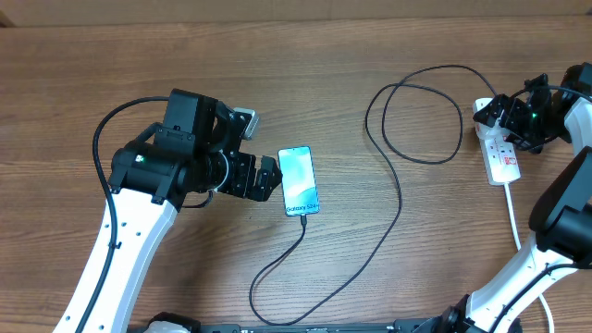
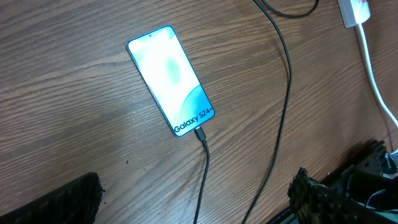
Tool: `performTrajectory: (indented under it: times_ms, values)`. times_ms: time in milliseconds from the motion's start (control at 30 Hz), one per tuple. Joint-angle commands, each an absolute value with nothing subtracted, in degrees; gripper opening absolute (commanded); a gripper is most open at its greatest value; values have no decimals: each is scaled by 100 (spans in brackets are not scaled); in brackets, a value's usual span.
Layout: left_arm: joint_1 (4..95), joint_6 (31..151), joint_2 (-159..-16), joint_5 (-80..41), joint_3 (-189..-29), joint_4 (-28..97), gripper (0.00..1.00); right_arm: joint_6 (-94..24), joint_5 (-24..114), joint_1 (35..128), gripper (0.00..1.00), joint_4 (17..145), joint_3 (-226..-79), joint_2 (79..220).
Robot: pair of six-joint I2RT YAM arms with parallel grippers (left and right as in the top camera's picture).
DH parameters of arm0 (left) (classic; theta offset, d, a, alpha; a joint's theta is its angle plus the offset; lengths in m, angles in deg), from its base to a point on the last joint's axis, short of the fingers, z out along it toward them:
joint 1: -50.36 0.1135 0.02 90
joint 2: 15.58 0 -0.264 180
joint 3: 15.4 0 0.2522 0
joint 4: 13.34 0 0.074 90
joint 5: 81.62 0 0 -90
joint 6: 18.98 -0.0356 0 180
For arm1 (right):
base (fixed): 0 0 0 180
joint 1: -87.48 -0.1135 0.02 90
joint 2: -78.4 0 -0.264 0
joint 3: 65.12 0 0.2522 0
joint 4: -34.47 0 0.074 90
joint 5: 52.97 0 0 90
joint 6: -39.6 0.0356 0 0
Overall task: Plug charger to phone and switch on socket
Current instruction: 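Press the orange switch beside the charger with the right gripper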
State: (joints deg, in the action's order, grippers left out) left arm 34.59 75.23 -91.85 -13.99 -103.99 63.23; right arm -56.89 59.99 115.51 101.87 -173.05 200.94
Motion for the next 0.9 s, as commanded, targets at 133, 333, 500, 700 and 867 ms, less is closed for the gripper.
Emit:
performTrajectory:
  times_ms: [133, 333, 500, 700, 867]
  values:
    - [3420, 7398, -9089, -1501, -10487, 6318, 100, -5813, 6279, 11453, 100, 10279, -17301, 20229]
    - [3420, 7398, -9089, -1501, -10487, 6318, 100, -5820, 6281, 11453, 100, 10297, -17286, 20229]
    - [3420, 7398, -9089, -1501, -10487, 6318, 100, -5820, 6283, 11453, 100, 10201, -17222, 20229]
    - [3420, 7398, -9089, -1501, -10487, 6318, 99, -5822, 6279, 11453, 100, 10146, -17220, 20232]
    - [3420, 7398, -9089, -1501, -10487, 6318, 100, -5842, 6277, 11453, 100, 10146, -17220, 20234]
